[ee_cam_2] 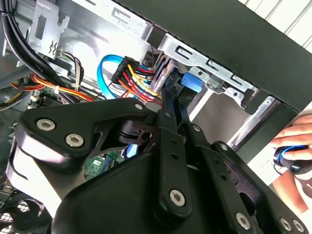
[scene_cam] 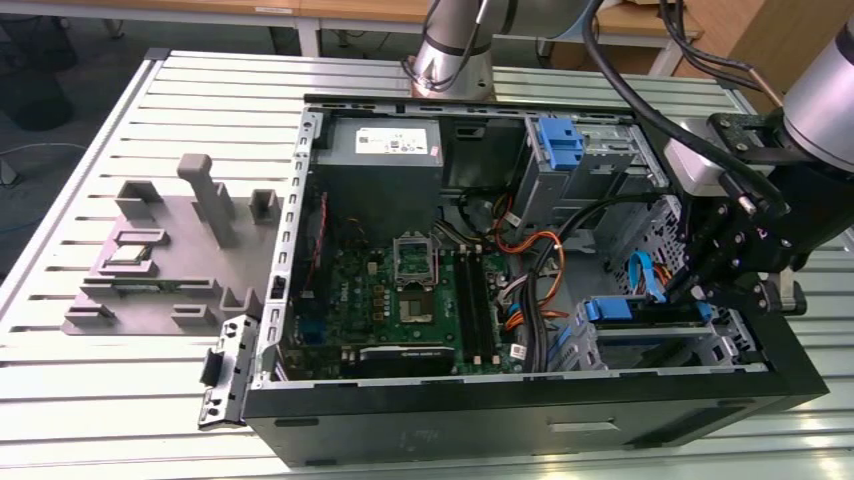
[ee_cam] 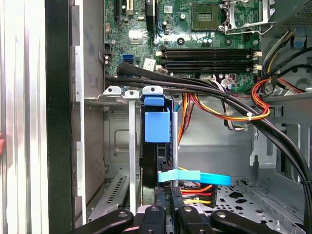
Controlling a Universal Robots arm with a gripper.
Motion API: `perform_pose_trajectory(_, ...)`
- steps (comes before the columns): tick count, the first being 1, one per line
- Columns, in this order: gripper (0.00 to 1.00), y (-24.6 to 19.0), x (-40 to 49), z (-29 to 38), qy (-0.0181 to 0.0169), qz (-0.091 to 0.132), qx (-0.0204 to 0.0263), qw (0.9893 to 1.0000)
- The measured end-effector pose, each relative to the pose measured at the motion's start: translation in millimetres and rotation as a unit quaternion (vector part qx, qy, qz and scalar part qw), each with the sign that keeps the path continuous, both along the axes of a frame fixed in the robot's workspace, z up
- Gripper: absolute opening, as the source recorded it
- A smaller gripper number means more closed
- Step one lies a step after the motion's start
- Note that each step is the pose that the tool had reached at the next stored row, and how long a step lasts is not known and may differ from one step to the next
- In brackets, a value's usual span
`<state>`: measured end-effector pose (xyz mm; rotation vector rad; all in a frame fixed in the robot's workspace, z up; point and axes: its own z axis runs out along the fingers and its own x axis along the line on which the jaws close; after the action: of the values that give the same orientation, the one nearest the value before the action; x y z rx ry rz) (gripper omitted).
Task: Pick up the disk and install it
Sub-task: 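Insert the second disk wire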
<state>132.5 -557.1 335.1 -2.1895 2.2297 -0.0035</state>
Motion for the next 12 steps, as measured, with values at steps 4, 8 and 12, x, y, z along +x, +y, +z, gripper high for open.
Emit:
perform_pose_trajectory(4, 0.16, 0.0, 0.0, 0.9, 0.0, 0.0, 0.0, 1.0)
perform_pose_trajectory(8, 0.16, -0.2, 0.0, 1.0, 0.0, 0.0, -0.0007, 1.0)
perform_pose_trajectory(12, 0.16, -0.7, 0.0, 1.0, 0.0, -0.001, -0.0013, 1.0)
